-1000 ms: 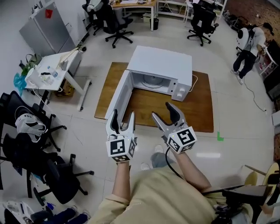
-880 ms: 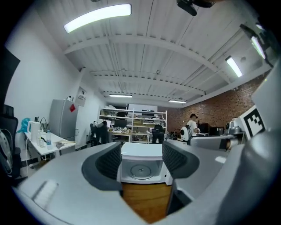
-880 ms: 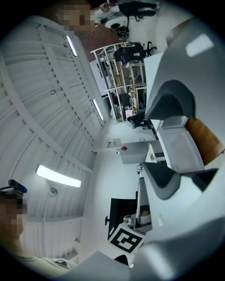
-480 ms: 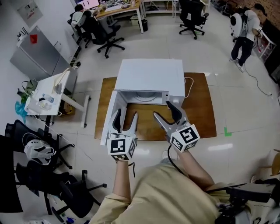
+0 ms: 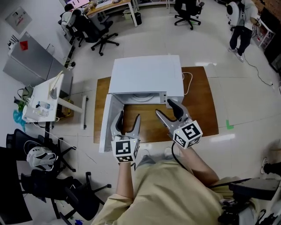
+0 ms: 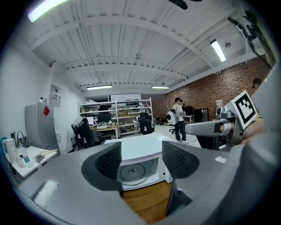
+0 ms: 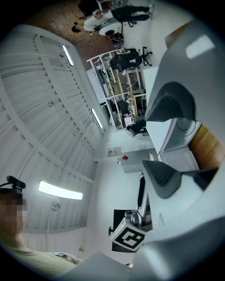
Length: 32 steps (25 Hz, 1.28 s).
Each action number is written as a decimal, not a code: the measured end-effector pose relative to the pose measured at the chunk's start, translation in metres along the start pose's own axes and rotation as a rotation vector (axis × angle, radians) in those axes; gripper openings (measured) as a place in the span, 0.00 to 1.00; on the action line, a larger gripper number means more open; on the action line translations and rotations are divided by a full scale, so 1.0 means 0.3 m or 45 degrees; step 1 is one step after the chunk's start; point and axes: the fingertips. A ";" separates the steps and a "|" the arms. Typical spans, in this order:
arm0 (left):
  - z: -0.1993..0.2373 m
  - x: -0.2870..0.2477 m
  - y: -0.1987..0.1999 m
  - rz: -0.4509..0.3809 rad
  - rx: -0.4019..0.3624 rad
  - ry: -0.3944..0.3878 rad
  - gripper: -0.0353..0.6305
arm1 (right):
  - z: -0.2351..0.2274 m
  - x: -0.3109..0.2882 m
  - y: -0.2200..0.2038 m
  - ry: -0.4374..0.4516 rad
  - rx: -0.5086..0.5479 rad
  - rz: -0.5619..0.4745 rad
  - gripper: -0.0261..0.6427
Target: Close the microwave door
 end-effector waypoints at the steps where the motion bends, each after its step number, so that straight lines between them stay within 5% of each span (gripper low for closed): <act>1: 0.007 -0.011 0.000 -0.002 0.011 -0.011 0.49 | 0.003 -0.018 0.003 -0.011 0.022 0.005 0.44; 6: 0.106 -0.064 0.042 0.027 -0.065 -0.045 0.49 | 0.041 -0.153 0.079 -0.040 0.050 0.001 0.43; 11: 0.268 -0.048 -0.012 0.237 -0.182 -0.047 0.49 | 0.017 -0.240 0.098 -0.109 0.072 -0.004 0.43; 21: 0.588 0.298 -0.530 0.870 0.199 -0.307 0.44 | 0.013 -0.352 0.059 -0.094 0.102 -0.013 0.42; 26: 0.636 0.351 -0.596 0.896 0.317 -0.375 0.37 | 0.010 -0.394 0.034 -0.097 0.071 0.011 0.41; 32: 0.604 0.323 -0.593 0.896 0.329 -0.511 0.29 | -0.008 -0.436 0.035 -0.114 0.072 0.037 0.41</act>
Point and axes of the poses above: the fingertips, and each gripper's own axes: x backward along the fingers, z to its left, y out of its top, and after that the axes turned 1 degree about -x, right-handed
